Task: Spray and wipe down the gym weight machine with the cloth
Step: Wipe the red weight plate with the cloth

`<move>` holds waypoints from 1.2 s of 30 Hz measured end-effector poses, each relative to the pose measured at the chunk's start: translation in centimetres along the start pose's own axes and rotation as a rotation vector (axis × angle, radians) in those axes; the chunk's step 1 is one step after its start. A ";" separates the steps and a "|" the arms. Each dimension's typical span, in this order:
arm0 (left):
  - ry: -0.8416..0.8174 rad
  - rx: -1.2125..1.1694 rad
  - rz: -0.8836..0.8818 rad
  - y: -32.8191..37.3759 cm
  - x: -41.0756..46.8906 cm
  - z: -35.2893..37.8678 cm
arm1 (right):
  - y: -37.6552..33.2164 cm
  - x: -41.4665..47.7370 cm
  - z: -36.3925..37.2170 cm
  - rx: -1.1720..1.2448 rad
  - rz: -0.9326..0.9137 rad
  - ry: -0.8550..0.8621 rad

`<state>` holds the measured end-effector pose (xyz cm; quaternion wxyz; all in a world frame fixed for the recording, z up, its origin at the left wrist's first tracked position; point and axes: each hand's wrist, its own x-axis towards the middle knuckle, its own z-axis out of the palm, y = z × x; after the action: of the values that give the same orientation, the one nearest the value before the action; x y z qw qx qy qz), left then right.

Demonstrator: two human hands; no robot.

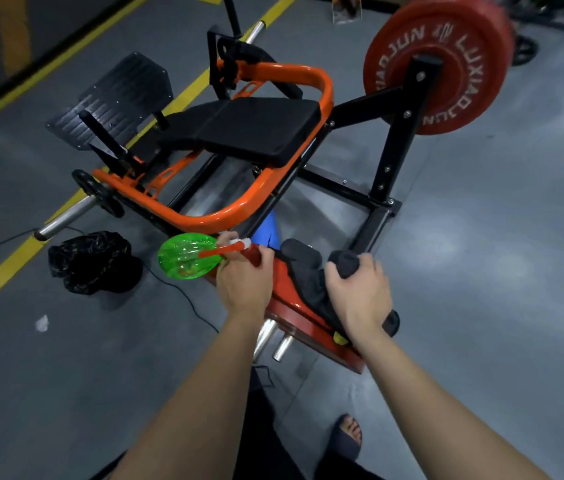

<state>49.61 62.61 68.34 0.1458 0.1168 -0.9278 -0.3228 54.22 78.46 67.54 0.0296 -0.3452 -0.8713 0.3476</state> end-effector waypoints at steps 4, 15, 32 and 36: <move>-0.068 0.040 -0.138 -1.1 1.7 0.3 | -3.4 -1.4 0.6 -0.023 -0.217 0.022; -0.297 -0.100 -0.229 -4.0 6.1 -0.6 | 4.6 -5.5 -0.3 0.355 0.538 0.173; -1.021 -0.619 -0.012 -8.9 10.6 -15.7 | -17.9 -18.8 1.3 0.573 0.179 -0.093; -1.270 -0.717 -0.045 -8.6 9.7 -20.6 | -22.1 -22.2 1.9 0.903 0.246 -0.254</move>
<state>48.80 41.38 80.21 -0.3979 -0.1290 -0.6682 -0.6153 57.67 51.99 84.12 0.0285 -0.3534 -0.5826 0.7314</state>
